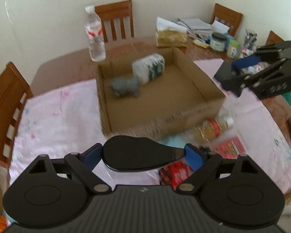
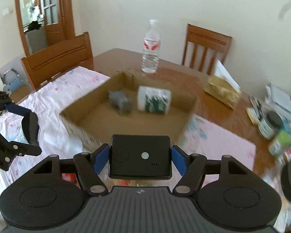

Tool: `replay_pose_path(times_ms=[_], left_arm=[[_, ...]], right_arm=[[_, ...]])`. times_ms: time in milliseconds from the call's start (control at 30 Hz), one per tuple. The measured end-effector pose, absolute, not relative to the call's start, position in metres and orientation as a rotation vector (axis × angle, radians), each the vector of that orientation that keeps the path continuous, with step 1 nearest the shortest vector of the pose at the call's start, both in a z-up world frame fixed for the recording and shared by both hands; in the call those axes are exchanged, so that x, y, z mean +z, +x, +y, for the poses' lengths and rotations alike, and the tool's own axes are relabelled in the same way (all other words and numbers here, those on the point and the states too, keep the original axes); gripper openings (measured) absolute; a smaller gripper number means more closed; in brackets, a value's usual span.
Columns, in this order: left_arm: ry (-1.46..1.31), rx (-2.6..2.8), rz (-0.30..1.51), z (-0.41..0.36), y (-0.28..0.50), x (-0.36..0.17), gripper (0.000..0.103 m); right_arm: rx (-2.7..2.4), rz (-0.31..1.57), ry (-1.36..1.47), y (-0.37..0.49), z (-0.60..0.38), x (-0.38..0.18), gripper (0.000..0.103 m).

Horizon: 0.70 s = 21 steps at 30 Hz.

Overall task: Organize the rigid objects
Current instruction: 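Place the lid in the box with the left tool while the right tool places the timer there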

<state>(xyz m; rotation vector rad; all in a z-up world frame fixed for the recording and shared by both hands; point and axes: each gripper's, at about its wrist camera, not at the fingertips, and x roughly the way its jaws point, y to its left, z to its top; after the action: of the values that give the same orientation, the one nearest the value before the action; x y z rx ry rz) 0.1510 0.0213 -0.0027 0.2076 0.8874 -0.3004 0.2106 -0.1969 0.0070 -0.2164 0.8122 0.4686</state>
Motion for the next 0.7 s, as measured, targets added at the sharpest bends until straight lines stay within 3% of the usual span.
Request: replay_pose_path(times_ms=[300,433,700], left_arm=[[0.203,-0.269,0.843,0.034,0.199,0.001,0.09],[0.204,-0.282,0.845,0.035,0.212,-0.001,0.09],[0.216,-0.335,0.859,0.021,0.24,-0.013,0.09]], right_arm=[[0.423,0.943,-0.196,0.249,-0.172,-0.023,0.076],[0.396,0.907,-0.179,0.236,-0.175,-0.015,0.103],[0.29,0.881,-0.075,0.216,-0.193,0.005,0.103]])
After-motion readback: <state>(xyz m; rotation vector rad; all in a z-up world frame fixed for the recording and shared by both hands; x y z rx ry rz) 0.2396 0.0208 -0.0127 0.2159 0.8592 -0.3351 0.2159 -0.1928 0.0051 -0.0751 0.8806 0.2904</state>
